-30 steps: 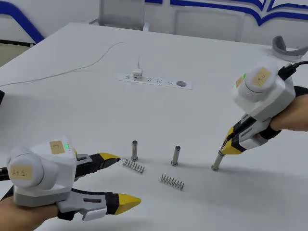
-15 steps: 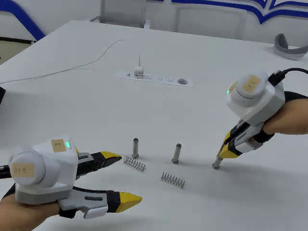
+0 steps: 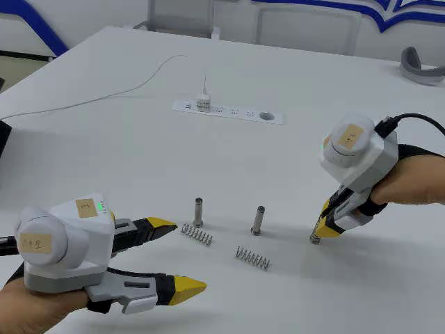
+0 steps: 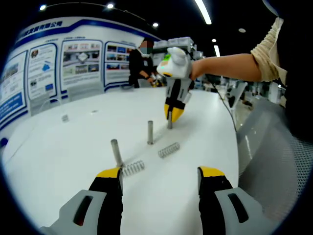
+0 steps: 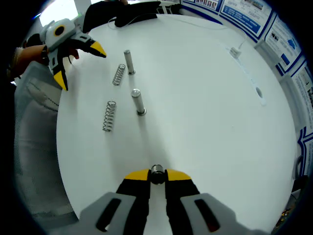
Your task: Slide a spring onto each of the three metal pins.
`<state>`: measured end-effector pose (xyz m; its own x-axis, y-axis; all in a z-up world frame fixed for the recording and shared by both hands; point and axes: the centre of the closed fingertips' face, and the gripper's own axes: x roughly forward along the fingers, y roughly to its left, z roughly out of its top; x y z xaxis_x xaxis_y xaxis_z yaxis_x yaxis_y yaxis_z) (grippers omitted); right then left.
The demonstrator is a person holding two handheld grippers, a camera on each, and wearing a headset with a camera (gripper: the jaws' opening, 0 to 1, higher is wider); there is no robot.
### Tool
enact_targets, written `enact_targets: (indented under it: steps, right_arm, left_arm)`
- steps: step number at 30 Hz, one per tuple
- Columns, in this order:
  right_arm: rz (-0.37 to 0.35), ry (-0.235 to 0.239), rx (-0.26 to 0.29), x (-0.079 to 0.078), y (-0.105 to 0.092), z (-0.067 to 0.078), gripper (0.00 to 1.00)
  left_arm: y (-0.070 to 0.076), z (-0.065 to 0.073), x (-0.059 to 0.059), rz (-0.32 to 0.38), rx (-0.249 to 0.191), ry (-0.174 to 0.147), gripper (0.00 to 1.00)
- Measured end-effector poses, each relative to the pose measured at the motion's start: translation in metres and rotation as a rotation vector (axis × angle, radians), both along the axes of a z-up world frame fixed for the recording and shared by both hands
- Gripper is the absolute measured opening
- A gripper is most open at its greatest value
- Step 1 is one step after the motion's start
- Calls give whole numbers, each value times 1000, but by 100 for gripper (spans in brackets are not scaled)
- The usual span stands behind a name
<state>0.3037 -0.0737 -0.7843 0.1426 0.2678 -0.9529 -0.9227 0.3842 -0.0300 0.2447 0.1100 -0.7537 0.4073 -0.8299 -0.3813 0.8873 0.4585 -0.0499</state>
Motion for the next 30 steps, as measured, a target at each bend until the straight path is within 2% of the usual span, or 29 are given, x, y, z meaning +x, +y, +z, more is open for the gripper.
enact_targets:
  steps: [15, 30]
  right_arm:
    - [-2, -2, -6, 4, -2, -8, 13]
    - [-3, -36, 9, 6, -3, -3, 22]
  left_arm:
    - [0, 0, 0, 3, -1, 0, 63]
    - [0, 2, 0, 0, -2, -2, 63]
